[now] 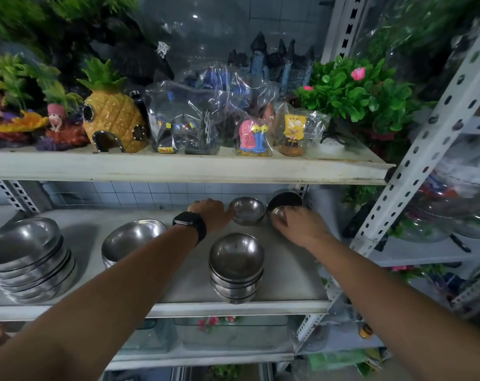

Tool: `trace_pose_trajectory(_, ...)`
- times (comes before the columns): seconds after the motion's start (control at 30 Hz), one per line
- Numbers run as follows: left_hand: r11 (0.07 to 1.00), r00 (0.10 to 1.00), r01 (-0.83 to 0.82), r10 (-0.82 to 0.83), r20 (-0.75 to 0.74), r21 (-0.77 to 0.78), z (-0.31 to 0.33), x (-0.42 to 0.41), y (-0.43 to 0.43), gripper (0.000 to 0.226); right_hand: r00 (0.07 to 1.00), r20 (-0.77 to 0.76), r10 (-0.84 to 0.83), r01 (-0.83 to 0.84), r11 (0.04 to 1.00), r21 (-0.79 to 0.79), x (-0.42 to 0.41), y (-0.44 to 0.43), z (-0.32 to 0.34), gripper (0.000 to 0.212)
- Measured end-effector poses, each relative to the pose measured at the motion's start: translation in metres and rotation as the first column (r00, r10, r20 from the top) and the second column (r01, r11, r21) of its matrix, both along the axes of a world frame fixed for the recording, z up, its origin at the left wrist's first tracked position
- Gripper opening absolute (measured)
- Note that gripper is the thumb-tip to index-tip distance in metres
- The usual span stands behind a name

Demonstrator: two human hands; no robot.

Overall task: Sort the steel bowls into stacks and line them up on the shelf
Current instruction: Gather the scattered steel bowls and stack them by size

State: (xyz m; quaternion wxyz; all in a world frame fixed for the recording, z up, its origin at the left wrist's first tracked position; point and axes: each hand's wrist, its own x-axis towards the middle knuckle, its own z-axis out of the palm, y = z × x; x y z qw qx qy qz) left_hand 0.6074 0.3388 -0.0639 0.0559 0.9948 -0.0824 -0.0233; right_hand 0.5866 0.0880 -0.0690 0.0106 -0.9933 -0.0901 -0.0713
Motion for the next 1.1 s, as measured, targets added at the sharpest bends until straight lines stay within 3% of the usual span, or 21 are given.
trace_pose_trajectory(0.63,0.987,0.984,-0.117,0.1,-0.146,-0.111,-0.032,0.053,-0.007,0.054,0.997,0.029,-0.065,0.067,0.996,-0.062,0.044,-0.01,-0.015,0.05)
trace_pose_trajectory(0.77,0.973,0.962,-0.161,0.117,-0.245,-0.166,-0.024,0.056,-0.014,0.061,0.997,0.049,-0.065,0.069,0.993,-0.098,0.05,-0.012,-0.019,0.05)
trace_pose_trajectory(1.1,0.974,0.933,-0.17,0.11,-0.342,-0.15,-0.039,0.069,-0.026,0.052,0.993,0.099,-0.063,0.072,0.993,-0.09,0.077,-0.02,-0.026,0.045)
